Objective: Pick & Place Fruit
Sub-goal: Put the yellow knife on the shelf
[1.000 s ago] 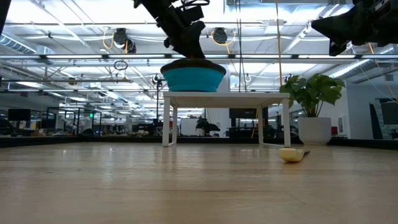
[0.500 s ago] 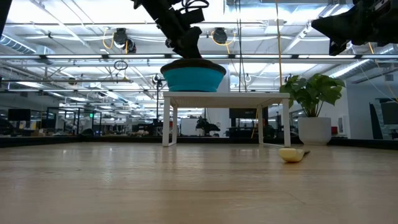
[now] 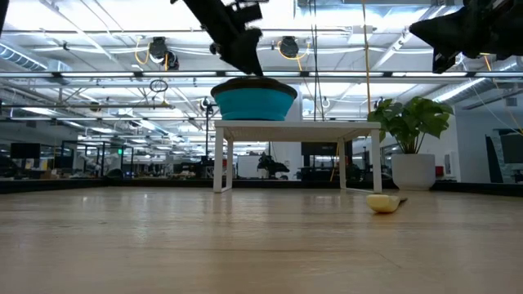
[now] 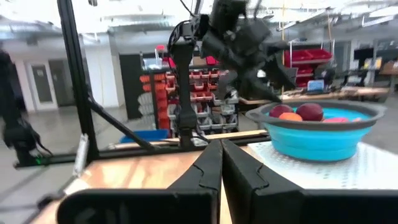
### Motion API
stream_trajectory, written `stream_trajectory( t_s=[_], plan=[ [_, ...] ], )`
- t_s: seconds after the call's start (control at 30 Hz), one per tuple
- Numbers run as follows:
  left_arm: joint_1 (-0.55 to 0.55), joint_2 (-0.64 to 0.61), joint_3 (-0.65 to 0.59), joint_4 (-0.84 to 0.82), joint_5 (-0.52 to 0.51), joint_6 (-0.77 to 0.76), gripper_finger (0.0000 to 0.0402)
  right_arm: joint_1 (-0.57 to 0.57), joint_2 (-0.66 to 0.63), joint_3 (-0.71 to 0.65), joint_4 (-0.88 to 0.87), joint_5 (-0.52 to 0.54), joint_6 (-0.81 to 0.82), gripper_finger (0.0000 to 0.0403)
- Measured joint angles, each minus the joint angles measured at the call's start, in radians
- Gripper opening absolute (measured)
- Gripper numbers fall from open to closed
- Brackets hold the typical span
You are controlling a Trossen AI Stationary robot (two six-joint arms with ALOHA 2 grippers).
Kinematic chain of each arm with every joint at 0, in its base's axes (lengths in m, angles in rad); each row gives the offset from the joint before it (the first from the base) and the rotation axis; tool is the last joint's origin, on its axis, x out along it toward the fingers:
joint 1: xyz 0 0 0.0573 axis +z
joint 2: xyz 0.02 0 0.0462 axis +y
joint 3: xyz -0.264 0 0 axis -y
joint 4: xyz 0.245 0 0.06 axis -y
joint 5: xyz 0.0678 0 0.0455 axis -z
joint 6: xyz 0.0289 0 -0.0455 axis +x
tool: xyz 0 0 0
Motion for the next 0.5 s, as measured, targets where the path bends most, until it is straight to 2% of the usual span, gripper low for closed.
stream_trajectory(
  t_s=[0.2,0.3,0.5],
  plan=[
    [-0.037,-0.088,0.0,-0.036,0.064,-0.262,0.0222,0.0,0.0,0.0,0.015,-0.014,0.17,0.0003],
    [-0.069,-0.114,0.0,-0.072,0.108,-0.336,0.0207,0.0,0.0,0.0,0.015,-0.072,0.221,0.0002],
    [-0.178,-0.115,0.0,-0.086,0.117,-0.434,0.0162,0.001,0.021,0.0,0.052,-0.227,0.363,0.0004]
  ],
)
